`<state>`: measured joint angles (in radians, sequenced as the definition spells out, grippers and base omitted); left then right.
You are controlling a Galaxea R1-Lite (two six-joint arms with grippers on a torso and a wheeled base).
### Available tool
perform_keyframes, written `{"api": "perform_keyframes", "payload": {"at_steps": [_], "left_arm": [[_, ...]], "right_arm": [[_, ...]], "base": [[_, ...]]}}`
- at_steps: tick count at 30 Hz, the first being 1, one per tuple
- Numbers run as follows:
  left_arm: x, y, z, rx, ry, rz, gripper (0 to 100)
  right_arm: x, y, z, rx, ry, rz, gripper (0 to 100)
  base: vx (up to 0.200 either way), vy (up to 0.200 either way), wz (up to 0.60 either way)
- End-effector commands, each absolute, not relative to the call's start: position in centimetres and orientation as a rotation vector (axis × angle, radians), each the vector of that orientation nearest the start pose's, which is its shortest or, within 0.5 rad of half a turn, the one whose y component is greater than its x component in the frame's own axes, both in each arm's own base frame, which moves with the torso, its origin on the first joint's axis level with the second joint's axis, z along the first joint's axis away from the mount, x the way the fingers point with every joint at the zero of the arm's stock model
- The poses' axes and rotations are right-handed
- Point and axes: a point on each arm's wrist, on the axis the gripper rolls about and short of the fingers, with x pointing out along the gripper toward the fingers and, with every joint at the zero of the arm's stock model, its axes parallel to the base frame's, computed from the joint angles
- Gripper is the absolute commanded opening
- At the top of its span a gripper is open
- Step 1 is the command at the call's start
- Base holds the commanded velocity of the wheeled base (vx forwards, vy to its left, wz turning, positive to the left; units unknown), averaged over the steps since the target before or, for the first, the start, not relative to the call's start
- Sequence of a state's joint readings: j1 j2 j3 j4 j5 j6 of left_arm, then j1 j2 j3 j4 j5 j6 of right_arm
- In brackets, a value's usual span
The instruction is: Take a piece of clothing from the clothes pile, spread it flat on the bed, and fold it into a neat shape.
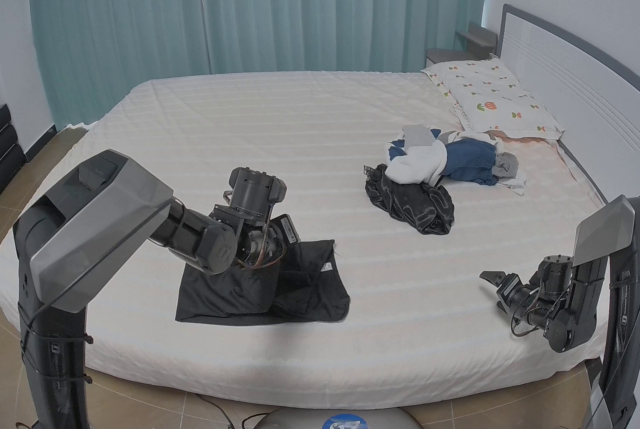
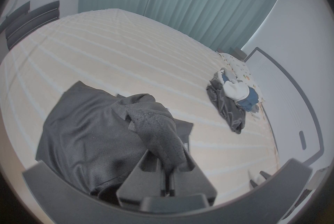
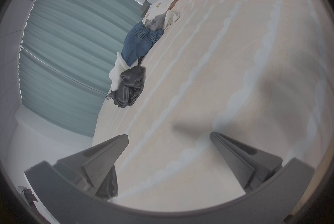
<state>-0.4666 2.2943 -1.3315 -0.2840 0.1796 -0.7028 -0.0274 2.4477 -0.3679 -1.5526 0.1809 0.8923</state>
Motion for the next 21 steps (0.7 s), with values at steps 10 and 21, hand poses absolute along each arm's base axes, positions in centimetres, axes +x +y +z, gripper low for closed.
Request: {"api": "perform_keyframes", "payload": {"at_steps": [10, 21], "left_arm": [[41.3, -21.6, 2.6, -0.494, 0.724, 0.002, 0], [42.1, -21.0, 2.8, -0.592, 0.683, 0.077, 100]], "right_arm": [[29.9, -0.4, -5.1, 0.905, 0.560, -0.088, 100], [29.9, -0.4, -5.1, 0.905, 0.560, -0.090, 100]], "base": [[0.000, -0.120, 0.00], [0.000, 0.000, 0.00]]}}
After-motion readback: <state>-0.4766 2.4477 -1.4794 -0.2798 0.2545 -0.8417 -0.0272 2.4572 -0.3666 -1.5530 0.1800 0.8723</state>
